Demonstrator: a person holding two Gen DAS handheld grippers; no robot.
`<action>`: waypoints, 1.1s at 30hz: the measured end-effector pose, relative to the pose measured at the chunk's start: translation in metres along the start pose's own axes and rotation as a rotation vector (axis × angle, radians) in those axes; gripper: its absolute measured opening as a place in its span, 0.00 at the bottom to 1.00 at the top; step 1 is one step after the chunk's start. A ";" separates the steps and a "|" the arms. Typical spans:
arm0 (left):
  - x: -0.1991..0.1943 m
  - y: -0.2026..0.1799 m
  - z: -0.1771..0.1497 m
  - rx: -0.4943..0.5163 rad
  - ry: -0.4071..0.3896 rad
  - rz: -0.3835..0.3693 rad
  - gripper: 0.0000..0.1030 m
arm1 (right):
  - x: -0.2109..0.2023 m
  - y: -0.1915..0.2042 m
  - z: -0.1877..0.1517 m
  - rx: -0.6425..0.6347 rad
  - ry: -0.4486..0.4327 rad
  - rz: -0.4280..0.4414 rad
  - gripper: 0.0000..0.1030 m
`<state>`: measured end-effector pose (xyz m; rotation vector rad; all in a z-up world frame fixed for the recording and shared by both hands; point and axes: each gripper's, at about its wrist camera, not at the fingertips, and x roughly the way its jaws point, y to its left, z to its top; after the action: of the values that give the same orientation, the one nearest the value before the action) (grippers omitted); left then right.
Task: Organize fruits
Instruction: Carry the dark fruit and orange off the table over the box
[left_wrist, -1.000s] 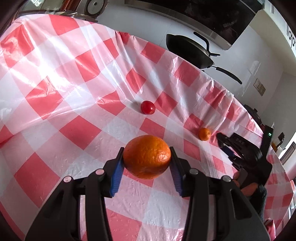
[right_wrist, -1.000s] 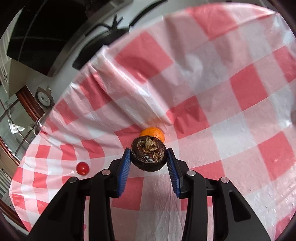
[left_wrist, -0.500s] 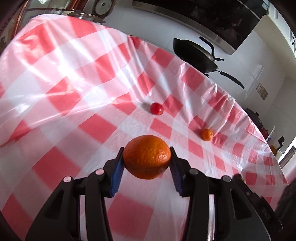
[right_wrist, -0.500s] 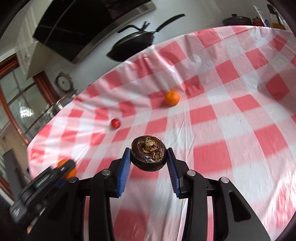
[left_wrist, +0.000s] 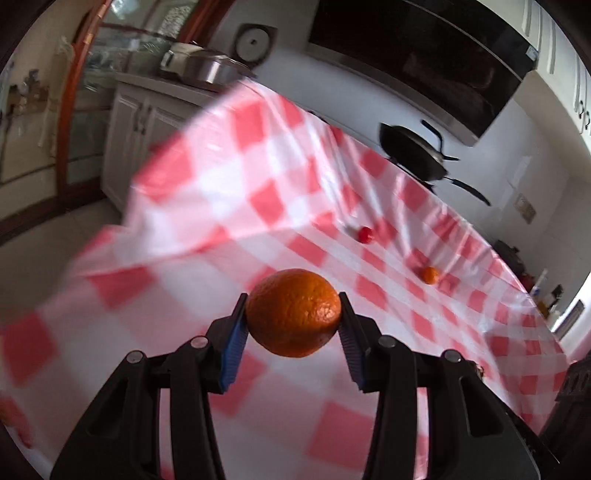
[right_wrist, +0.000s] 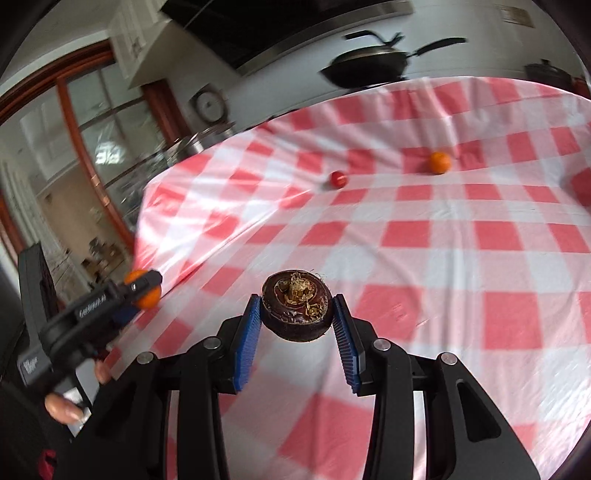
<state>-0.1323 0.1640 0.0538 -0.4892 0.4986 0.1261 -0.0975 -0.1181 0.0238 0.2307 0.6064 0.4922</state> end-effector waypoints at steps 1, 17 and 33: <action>-0.008 0.007 0.001 0.014 -0.010 0.026 0.45 | 0.000 0.010 -0.003 -0.021 0.010 0.013 0.38; -0.124 0.154 -0.035 -0.012 -0.043 0.309 0.45 | -0.008 0.210 -0.091 -0.578 0.203 0.373 0.38; -0.098 0.262 -0.101 -0.204 0.185 0.546 0.45 | 0.046 0.285 -0.218 -0.950 0.603 0.415 0.38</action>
<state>-0.3221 0.3462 -0.0853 -0.5573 0.7975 0.6648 -0.3012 0.1639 -0.0745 -0.7378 0.8426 1.2150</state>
